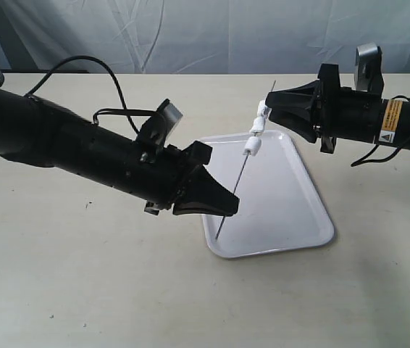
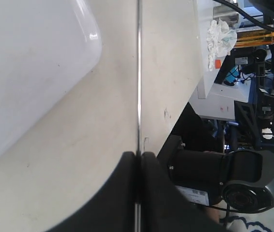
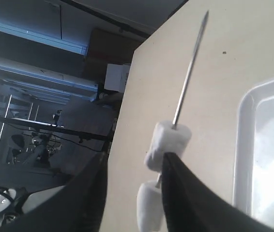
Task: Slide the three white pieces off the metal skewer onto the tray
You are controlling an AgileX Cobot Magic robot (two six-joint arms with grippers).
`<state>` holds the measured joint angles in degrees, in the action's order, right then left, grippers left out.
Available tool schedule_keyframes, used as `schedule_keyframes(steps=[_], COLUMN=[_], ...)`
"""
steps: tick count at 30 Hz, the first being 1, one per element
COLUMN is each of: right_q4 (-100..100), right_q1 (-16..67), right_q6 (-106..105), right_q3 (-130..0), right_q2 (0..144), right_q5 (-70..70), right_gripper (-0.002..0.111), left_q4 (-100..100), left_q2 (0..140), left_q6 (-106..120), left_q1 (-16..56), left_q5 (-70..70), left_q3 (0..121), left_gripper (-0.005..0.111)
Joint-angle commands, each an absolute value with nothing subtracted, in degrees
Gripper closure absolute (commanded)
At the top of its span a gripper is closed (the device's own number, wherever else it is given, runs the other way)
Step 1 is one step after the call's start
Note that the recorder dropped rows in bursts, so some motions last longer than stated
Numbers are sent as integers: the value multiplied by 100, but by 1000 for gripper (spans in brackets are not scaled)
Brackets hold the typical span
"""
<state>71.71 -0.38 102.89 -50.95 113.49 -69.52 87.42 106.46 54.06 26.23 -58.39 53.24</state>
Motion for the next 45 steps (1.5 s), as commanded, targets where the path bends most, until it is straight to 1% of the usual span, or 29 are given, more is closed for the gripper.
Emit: schedule_keyframes(steps=[1, 11, 13, 15, 16, 18, 24, 34, 38, 45], right_q4=[7159, 7098, 7077, 7090, 7090, 7090, 6935, 6909, 7707, 8938], right_q1=[-19, 20, 20, 20, 20, 20, 20, 20, 9, 19], right_q6=[10279, 10279, 10289, 10289, 10209, 10095, 10068, 9996, 10055, 10784], right_q3=[-5125, -5125, -5125, -5125, -5125, -5125, -5125, -5307, -5307, -5307], right_q2=[11352, 11352, 11352, 11352, 11352, 11352, 11352, 11352, 11352, 11352], right_q5=[-6996, -6871, -6855, -6841, -6841, -6841, -6589, -5964, -5875, -5875], right_gripper=[72, 72, 74, 87, 97, 106, 105, 105, 105, 105], left_q4=[8762, 8740, 8740, 8740, 8740, 8740, 8469, 8521, 8659, 9337], left_q2=[10670, 10670, 10670, 10670, 10670, 10670, 10670, 10479, 10182, 9989], left_q6=[5393, 5393, 5393, 5393, 5393, 5393, 5250, 5594, 5665, 5794], left_q1=[2648, 2648, 2648, 2648, 2648, 2648, 2648, 2648, 2648, 2648], left_q5=[-6105, -6181, -6192, -6192, -6192, -6205, -6354, -6610, -6481, -5662], left_q3=[5303, 5303, 5303, 5303, 5303, 5303, 5180, 4087, 3722, 3672], left_gripper=[107, 107, 107, 107, 107, 107, 107, 107, 107, 107])
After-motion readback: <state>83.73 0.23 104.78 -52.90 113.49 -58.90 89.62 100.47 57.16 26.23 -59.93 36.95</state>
